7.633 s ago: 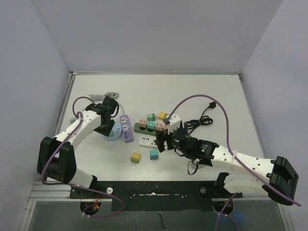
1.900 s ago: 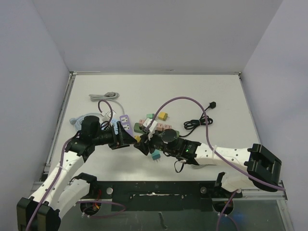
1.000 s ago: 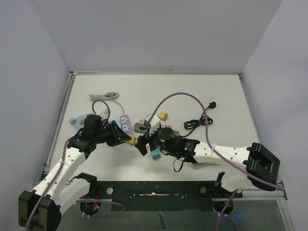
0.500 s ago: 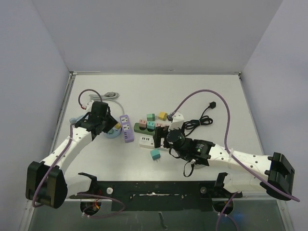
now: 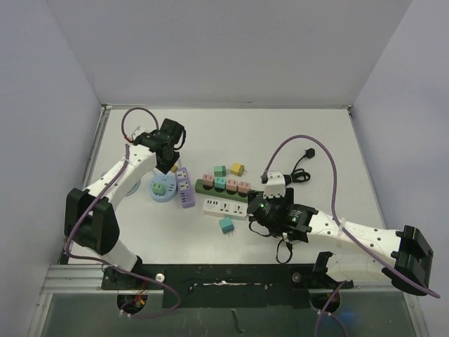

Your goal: Insert the plug

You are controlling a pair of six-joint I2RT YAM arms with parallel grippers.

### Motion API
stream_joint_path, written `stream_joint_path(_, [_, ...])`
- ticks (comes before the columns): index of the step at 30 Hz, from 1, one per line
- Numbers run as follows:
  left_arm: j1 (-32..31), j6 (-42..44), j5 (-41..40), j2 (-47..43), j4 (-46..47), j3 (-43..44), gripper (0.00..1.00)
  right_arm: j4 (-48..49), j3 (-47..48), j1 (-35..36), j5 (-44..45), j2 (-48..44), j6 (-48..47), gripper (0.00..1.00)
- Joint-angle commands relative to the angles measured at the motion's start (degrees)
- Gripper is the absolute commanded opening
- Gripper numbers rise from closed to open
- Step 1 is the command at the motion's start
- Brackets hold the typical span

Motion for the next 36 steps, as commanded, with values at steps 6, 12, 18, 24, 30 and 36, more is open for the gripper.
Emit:
stream_joint_path(6, [0.05,-9.03,-5.65,4.39,-11.40,5.34,0.07,-1.83,1.56,-0.74,8.06,-0.71,-3.87,0.86])
stream_joint_path(12, [0.86,-10.07,-7.95,8.22,-14.51,9.37,0.07,-0.30,0.45,-1.16,8.67,-0.60,-6.09,0.86])
stream_joint_path(18, [0.62,-11.10,-10.84,12.53,-19.28,13.19,0.07,0.92,-0.61,-1.62,8.69,-0.75,-6.17,0.86])
stream_joint_path(24, [0.41,-12.67,-11.51,14.64,-21.32,14.01,0.07,1.42,-0.93,-2.59,8.91,-0.93,-7.22,0.87])
stream_joint_path(30, [-0.02,-12.48,-9.64,16.58,-19.38,13.08,0.07,1.13,-1.18,-3.07,8.50,-1.14,-7.40,0.87])
stream_joint_path(36, [-0.03,-13.69,-11.93,18.35,-20.69,13.69,0.07,1.06,-1.46,-3.52,8.30,-1.28,-7.61,0.87])
